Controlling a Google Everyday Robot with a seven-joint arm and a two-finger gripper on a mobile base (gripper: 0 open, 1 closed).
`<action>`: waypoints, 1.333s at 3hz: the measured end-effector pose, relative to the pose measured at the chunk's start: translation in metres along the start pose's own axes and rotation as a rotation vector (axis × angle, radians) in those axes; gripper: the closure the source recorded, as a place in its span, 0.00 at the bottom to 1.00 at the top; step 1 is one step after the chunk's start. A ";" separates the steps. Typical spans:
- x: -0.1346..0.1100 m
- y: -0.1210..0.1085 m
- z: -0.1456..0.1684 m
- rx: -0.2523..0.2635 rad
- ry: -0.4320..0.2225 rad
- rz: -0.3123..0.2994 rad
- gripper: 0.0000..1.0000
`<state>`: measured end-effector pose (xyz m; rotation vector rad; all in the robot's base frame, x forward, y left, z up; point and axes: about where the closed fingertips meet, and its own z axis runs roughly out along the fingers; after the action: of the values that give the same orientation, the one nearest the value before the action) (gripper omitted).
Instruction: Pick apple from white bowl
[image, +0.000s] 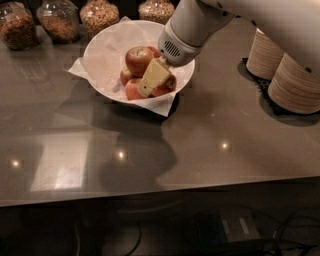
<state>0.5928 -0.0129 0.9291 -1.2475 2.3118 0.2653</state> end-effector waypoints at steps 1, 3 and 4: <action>0.004 -0.008 0.006 0.038 0.019 0.006 0.30; 0.009 -0.026 0.013 0.109 0.046 0.027 0.29; 0.011 -0.031 0.015 0.130 0.054 0.033 0.29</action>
Offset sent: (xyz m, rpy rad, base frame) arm 0.0235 -0.0182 -0.0123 -0.0844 -0.0469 -0.0913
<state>0.6182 -0.0327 0.9127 -1.1668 2.3554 0.0913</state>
